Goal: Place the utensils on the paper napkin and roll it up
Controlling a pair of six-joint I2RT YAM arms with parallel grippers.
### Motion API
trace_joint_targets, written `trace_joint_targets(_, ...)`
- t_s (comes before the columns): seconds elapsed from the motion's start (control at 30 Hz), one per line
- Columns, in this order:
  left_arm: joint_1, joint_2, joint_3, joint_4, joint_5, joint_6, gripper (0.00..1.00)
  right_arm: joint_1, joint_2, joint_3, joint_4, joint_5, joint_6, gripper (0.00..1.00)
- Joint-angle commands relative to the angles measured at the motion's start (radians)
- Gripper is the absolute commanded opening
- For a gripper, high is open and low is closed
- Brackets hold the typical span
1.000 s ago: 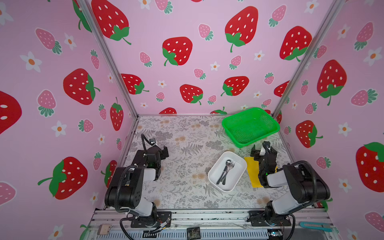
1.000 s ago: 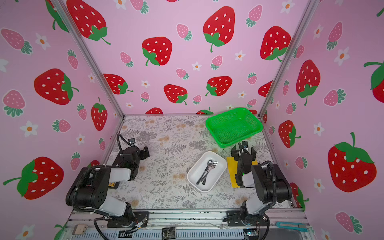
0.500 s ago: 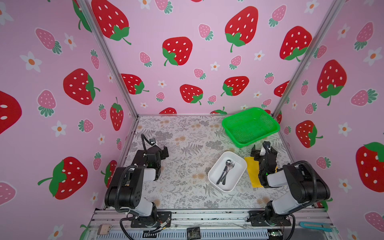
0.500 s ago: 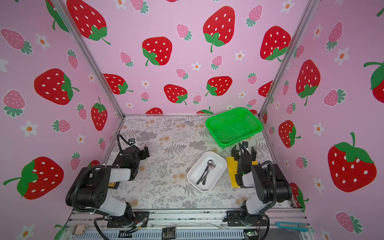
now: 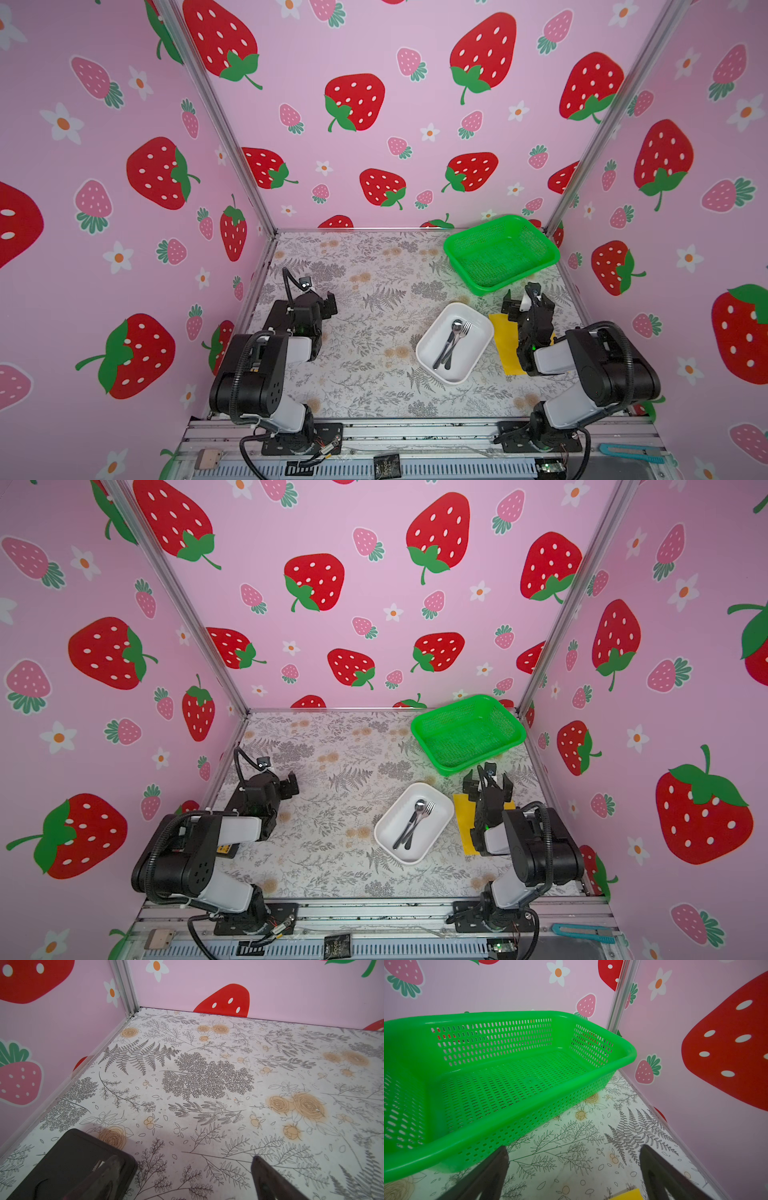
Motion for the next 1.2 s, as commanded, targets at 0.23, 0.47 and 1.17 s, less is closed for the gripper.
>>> trace_joint_targets(0.23, 0.004, -0.197, 0.029, -0.2, -0.025, -0.022, 0.99, -0.002, -0.157, 0.094, -0.283, -0.063, 0.012, 1.0)
trace_joint_targets(0.47, 0.004, -0.414, 0.185, -0.654, -0.038, -0.318, 0.99, -0.01, -0.45, 0.225, -0.861, 0.011, 0.281, 1.0)
trace_joint_targets(1.17, -0.062, -0.544, 0.173, -0.882, 0.676, -0.524, 0.93, 0.096, -0.75, 0.138, -1.624, -0.725, 0.699, 0.75)
